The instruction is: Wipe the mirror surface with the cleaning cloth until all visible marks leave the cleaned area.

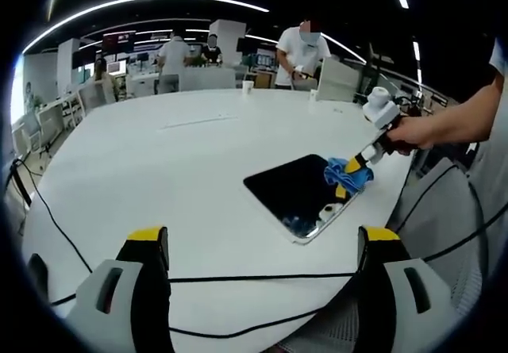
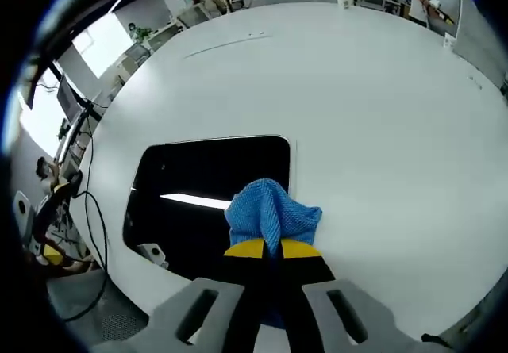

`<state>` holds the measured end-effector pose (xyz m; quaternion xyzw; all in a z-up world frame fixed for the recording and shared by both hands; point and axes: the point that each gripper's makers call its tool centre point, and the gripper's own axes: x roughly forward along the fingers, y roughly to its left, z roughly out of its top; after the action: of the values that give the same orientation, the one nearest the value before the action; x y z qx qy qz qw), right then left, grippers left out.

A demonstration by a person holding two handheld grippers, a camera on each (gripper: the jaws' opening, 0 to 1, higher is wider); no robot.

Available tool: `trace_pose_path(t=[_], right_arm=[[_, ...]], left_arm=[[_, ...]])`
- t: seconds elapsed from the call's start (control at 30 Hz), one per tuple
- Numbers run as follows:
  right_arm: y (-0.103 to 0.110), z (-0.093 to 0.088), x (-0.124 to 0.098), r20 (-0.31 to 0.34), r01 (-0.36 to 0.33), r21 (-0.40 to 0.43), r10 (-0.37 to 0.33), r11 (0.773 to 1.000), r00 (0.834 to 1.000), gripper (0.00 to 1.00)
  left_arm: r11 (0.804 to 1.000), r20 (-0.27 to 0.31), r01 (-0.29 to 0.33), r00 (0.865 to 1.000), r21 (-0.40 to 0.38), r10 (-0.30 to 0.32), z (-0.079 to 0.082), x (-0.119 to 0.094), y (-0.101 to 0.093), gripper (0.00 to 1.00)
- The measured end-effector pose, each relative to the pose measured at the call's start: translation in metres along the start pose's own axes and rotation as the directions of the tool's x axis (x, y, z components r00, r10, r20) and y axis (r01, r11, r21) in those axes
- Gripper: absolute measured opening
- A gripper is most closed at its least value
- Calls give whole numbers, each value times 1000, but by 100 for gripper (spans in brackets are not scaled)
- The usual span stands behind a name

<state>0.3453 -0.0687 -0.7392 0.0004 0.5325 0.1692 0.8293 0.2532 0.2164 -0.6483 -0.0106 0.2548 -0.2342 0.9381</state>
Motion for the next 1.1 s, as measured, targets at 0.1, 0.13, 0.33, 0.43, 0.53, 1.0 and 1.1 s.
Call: trace_pose_path(t=[0.1, 0.13, 0.33, 0.43, 0.53, 1.0, 1.1], right_arm=[[1, -4, -2, -3, 0, 1, 0, 1000, 1000, 0], [1, -5, -3, -4, 2, -3, -2, 1000, 1000, 0], [2, -11, -5, -10, -2, 24, 2, 1000, 1000, 0], [2, -13, -6, -17, -6, 40, 6, 999, 1000, 0], [2, -17, -8, -18, -11, 50, 12, 999, 1000, 0], [6, -27, -12, -35, -15, 90, 18, 996, 999, 0], [5, -27, -12, -32, -17, 88, 20, 996, 999, 0]], left_arm=[[1000, -2, -5, 1000, 3, 5, 0, 0, 4, 98], [1000, 0, -8, 1000, 3, 8, 1, -1, 6, 98], [1000, -2, -14, 1000, 9, 14, 2, -4, 10, 98], [1000, -4, -18, 1000, 12, 18, 2, -5, 12, 98], [1000, 4, -28, 1000, 3, 28, 4, -5, 16, 98], [1000, 9, -31, 999, -7, 31, 1, -6, 10, 98], [1000, 8, -30, 1000, -7, 30, 0, -7, 9, 98]])
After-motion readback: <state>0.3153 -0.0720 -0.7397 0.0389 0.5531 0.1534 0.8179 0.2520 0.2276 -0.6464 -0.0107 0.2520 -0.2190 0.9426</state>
